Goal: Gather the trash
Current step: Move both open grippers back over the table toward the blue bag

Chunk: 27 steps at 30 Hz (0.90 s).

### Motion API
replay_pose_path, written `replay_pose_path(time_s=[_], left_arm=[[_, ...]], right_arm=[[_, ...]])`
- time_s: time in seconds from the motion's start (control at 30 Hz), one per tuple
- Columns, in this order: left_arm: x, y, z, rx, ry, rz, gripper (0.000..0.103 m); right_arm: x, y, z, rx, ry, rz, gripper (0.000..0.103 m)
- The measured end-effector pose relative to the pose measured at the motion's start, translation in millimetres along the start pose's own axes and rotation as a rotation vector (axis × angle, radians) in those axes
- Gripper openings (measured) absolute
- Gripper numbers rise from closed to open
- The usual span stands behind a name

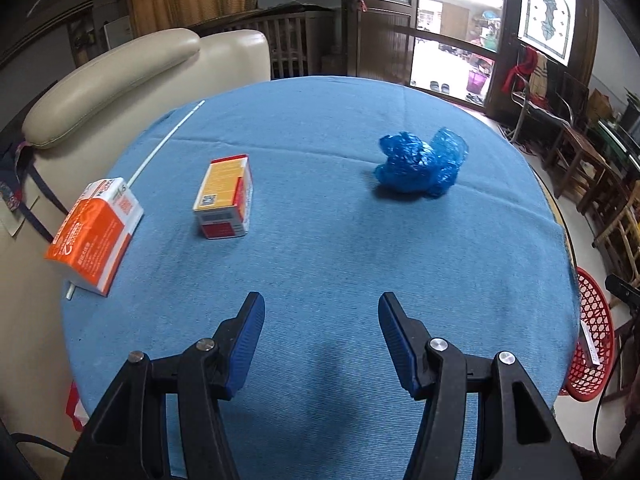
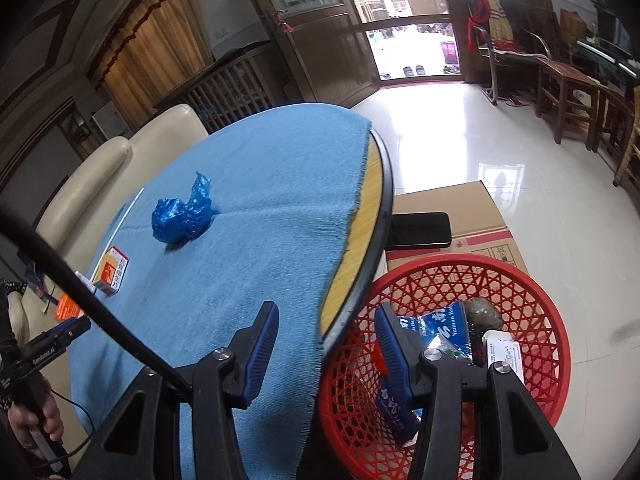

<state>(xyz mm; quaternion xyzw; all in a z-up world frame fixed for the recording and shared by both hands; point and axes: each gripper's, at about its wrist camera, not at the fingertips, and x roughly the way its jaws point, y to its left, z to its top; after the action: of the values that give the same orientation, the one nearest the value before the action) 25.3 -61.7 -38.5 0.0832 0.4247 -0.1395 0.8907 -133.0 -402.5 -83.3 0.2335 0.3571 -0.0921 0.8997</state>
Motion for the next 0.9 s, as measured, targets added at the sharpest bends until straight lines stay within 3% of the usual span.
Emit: replay_pose_path(time_s=[0.9], left_arm=[[18,80,-2,-0.155,0.027,0.084,0.060]], right_arm=[[52,104,20,-0.201,0.071,0.113,0.054]])
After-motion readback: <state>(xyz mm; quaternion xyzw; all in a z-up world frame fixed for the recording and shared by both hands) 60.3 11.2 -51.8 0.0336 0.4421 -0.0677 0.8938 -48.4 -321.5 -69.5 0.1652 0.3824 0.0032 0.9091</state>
